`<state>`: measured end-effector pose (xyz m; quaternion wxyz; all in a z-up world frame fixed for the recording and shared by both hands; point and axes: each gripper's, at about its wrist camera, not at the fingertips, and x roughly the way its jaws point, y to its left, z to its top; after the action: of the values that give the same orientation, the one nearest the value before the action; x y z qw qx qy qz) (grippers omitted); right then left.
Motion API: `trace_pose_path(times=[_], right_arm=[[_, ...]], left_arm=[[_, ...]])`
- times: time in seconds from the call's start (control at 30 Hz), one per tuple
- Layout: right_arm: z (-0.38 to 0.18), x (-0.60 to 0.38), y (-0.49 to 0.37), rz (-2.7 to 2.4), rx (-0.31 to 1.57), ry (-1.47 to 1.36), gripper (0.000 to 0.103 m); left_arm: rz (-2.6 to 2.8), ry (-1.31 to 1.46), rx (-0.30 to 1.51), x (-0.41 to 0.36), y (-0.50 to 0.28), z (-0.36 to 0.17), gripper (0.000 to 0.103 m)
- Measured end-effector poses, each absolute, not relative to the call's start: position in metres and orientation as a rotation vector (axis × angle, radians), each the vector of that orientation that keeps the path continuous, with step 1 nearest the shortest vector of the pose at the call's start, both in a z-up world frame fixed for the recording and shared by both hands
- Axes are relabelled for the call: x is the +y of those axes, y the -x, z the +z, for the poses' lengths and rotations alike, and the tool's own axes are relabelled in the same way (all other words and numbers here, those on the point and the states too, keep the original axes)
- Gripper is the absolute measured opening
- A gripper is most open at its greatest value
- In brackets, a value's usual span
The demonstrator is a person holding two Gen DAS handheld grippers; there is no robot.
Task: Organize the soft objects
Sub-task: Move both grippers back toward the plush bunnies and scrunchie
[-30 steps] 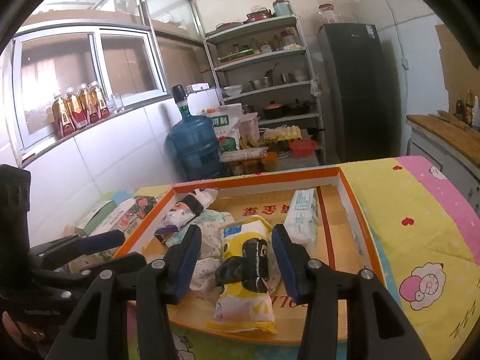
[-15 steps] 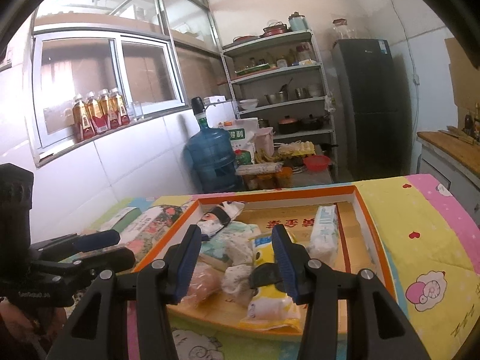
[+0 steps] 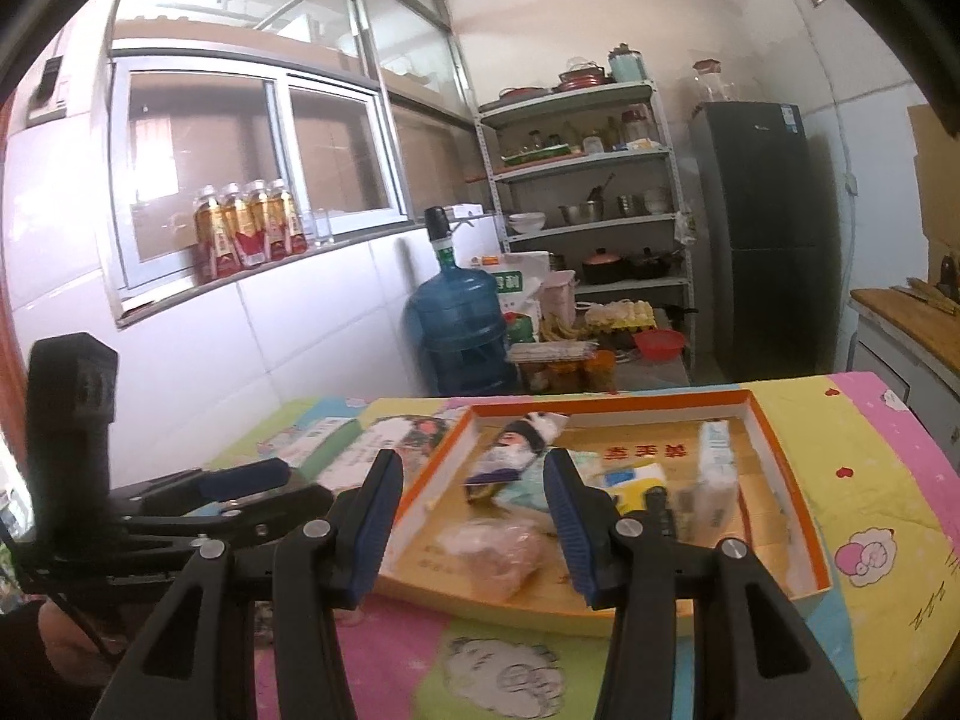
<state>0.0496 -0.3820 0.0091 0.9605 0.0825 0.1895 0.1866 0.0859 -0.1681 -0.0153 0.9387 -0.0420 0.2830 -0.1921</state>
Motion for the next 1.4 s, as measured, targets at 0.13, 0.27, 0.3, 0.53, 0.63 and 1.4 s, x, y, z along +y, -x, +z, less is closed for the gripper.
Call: trace_pose_path(times=[0.13, 0.27, 0.3, 0.53, 0.63, 1.4], right_arm=[[0.018, -0.361, -0.035, 0.395, 0.366, -0.142, 0.049], [0.025, -0.342, -0.024, 0.412, 0.354, -0.133, 0.049], [0.026, -0.337, -0.021, 0.418, 0.353, -0.133, 0.049], [0.029, -0.308, -0.011, 0.445, 0.356, -0.132, 0.049], [0.031, -0.296, -0.009, 0.455, 0.355, -0.127, 0.049], [-0.035, -0.210, -0.011, 0.537, 0.588, -0.069, 0.049]], left_arm=[[-0.389, 0.096, 0.569, -0.154, -0.077, -0.013, 0.074], [-0.376, 0.108, 0.553, -0.136, -0.067, -0.009, 0.074], [-0.370, 0.111, 0.547, -0.130, -0.064, -0.008, 0.074], [-0.317, 0.145, 0.507, -0.083, -0.048, -0.001, 0.074], [-0.290, 0.163, 0.497, -0.061, -0.043, 0.000, 0.074], [-0.144, 0.266, 0.532, 0.052, -0.035, -0.035, 0.074]])
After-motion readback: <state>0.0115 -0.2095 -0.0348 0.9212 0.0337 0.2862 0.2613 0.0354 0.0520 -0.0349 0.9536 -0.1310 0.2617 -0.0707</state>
